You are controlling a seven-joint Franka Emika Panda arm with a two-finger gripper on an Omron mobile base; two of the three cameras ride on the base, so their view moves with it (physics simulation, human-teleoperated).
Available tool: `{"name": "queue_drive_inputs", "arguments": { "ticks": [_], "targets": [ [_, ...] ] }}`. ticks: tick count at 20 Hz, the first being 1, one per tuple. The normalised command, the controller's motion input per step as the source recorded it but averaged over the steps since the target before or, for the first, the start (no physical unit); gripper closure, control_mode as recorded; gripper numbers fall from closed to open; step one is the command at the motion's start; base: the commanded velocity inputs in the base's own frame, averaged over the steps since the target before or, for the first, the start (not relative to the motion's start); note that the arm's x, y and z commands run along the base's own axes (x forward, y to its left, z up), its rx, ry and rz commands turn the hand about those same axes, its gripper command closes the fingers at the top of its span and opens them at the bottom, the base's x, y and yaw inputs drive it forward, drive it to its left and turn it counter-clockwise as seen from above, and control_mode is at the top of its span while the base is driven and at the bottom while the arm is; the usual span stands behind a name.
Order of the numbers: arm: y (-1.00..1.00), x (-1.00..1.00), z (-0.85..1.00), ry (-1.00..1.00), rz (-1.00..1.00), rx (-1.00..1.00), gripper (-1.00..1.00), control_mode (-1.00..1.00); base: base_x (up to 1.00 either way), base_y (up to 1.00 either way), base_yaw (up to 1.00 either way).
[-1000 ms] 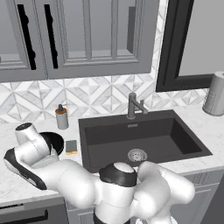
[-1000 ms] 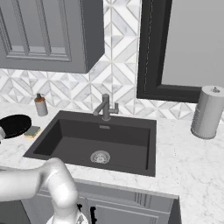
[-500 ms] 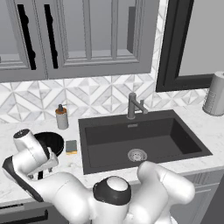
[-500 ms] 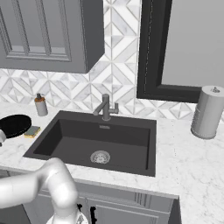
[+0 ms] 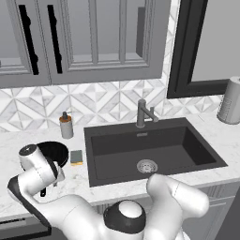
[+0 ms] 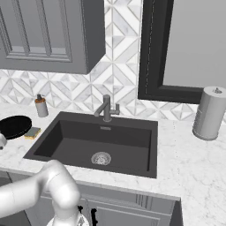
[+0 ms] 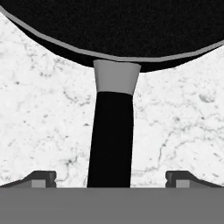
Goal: Pick the pan and sponge and place them into the sink. Then turn on the water.
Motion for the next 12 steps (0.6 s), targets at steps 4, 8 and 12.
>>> {"name": "queue_drive_inputs", "arguments": {
  "ticks": [4, 8, 12],
  "targets": [
    [-0.39, -0.04, -0.41, -0.04, 0.0, 0.12, 1.0, -1.0, 0.0, 0.0, 0.0],
    [-0.52, -0.03, -0.47, -0.03, 0.0, 0.16, 1.0, -1.0, 0.0, 0.0, 0.0],
    [-0.42, 0.0, -0.43, -0.02, 0.0, 0.14, 1.0, -1.0, 0.0, 0.0, 0.0]
  ]
}}
